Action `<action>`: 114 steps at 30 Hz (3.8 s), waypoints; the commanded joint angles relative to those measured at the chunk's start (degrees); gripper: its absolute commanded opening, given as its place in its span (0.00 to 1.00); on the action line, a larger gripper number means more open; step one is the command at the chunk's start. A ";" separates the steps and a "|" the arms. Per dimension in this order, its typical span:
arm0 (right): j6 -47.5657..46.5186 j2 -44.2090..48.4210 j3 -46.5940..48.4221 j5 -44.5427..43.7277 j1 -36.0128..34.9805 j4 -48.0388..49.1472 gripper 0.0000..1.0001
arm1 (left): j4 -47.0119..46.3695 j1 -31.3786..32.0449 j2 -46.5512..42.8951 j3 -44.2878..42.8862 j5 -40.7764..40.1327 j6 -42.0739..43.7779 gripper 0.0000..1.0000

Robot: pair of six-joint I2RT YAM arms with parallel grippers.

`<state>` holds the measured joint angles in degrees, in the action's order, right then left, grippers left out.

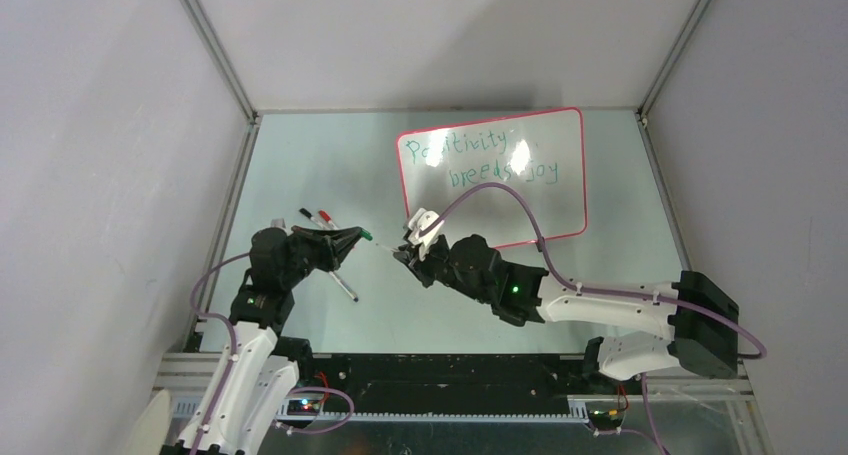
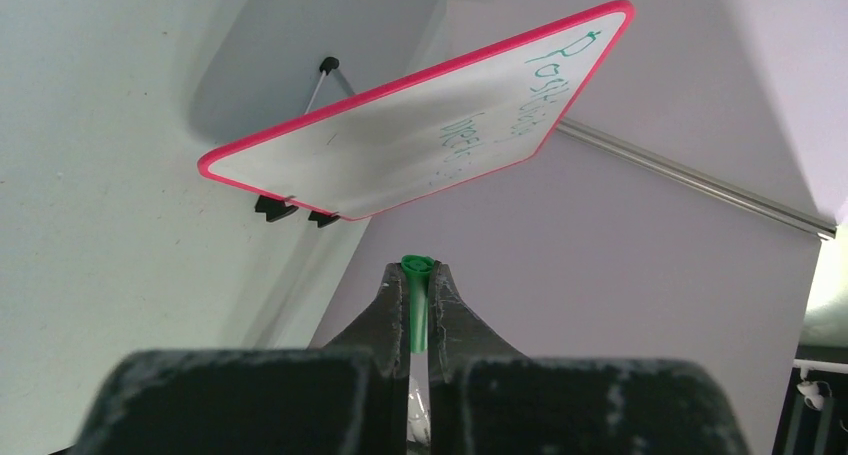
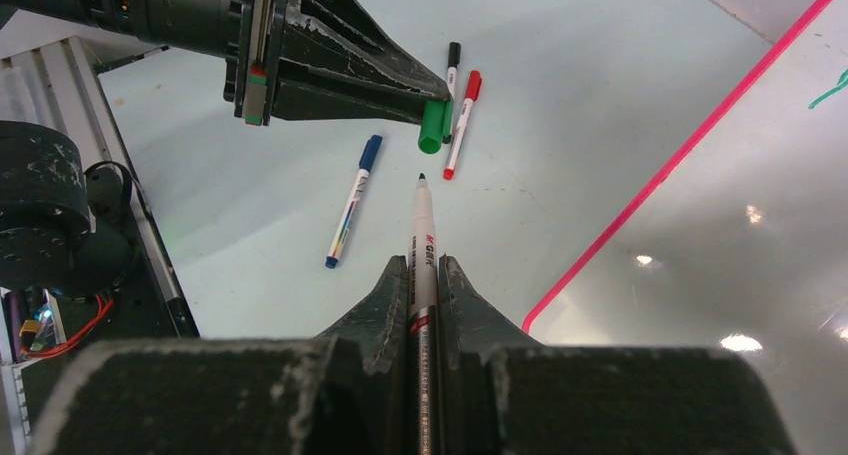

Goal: Write a sentence on the whiteboard
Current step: Insert the whiteboard marker without the cap into the pen cap, then put down the whiteboard marker at the center of the board.

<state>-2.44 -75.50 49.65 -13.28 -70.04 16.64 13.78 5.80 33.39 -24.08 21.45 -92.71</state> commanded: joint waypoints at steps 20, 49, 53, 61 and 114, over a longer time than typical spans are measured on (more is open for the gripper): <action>-1.87 -2.74 5.57 -2.75 -0.46 2.17 0.00 | -0.37 -0.35 -1.84 -0.66 2.03 -0.28 0.00; -6.91 -12.39 7.10 -10.37 -1.23 19.51 0.00 | -3.90 -0.33 -3.50 -0.29 3.06 -8.03 0.00; -11.70 -16.02 7.10 -11.72 -2.67 26.86 0.00 | -4.81 -0.18 -3.25 -0.90 3.24 -9.36 0.00; -15.52 -22.75 9.74 -11.50 -2.58 31.71 0.00 | -6.49 2.25 -1.33 -2.19 3.16 -9.01 0.00; 7.90 -37.52 54.87 2.29 5.53 -69.12 0.00 | 29.72 2.26 -2.47 -13.46 -45.08 30.31 0.98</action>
<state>6.22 -108.07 100.12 -8.75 -62.08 -42.85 32.80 8.54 32.56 -29.98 -3.16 -76.38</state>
